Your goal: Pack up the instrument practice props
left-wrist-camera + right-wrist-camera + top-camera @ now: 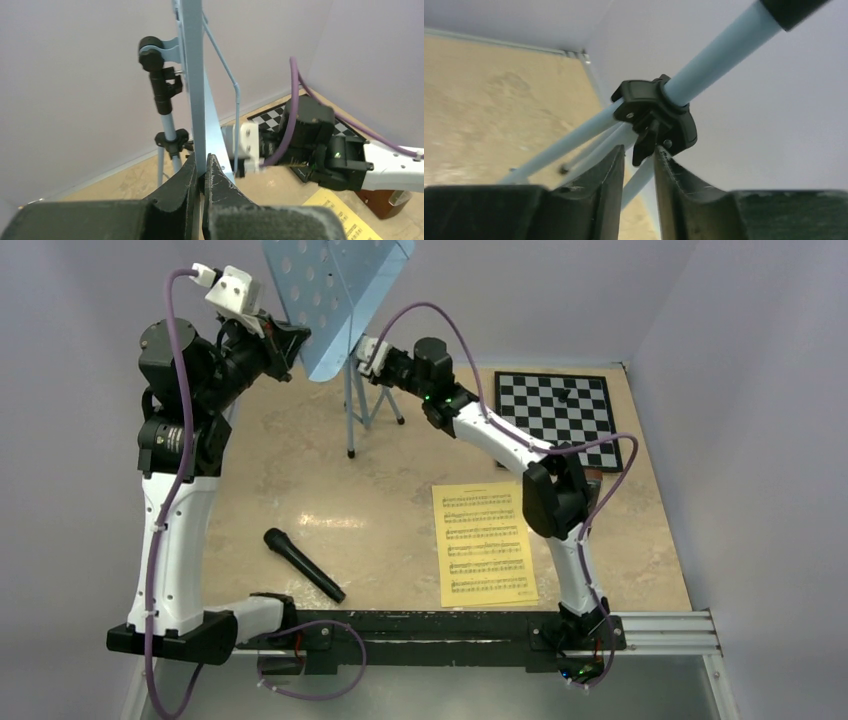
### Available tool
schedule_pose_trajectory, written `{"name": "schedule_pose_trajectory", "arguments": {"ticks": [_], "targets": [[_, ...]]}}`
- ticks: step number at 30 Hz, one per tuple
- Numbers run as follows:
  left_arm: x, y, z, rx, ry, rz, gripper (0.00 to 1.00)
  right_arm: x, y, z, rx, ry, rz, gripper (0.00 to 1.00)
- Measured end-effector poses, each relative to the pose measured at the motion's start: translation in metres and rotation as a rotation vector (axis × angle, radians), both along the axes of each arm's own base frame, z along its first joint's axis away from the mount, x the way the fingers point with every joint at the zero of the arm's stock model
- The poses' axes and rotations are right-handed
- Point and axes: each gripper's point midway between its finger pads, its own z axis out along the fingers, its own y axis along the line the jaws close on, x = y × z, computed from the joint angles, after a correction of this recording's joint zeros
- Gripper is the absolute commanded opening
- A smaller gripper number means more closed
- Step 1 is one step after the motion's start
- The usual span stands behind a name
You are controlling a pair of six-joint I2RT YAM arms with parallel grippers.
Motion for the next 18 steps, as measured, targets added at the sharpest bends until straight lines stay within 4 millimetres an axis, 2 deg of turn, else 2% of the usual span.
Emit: {"name": "schedule_pose_trajectory", "arguments": {"ticks": [2,3,7,10,12,15,18], "targets": [[0.001,0.0,0.001,-0.006,0.0,0.002,0.0,-0.001,0.005,-0.003,-0.059,-0.157,0.011,0.58],[0.003,-0.001,0.0,-0.008,0.002,-0.002,0.0,-0.003,0.008,-0.006,-0.086,-0.227,0.011,0.62],[0.005,-0.002,-0.001,-0.009,0.003,-0.003,0.0,-0.007,0.008,-0.016,-0.136,-0.425,-0.019,0.69],[0.006,-0.003,-0.001,-0.008,0.001,-0.003,0.0,-0.015,-0.002,-0.034,-0.173,-0.437,-0.019,0.73],[0.006,-0.003,-0.001,-0.008,0.001,-0.003,0.0,-0.022,-0.013,-0.038,-0.186,-0.42,-0.022,0.77],[0.006,-0.002,0.0,-0.007,-0.001,-0.002,0.0,-0.03,-0.029,-0.019,-0.143,-0.379,-0.043,0.78],[0.008,-0.003,0.001,-0.007,-0.002,-0.004,0.0,-0.036,-0.054,0.02,-0.012,-0.226,-0.062,0.77]]}}
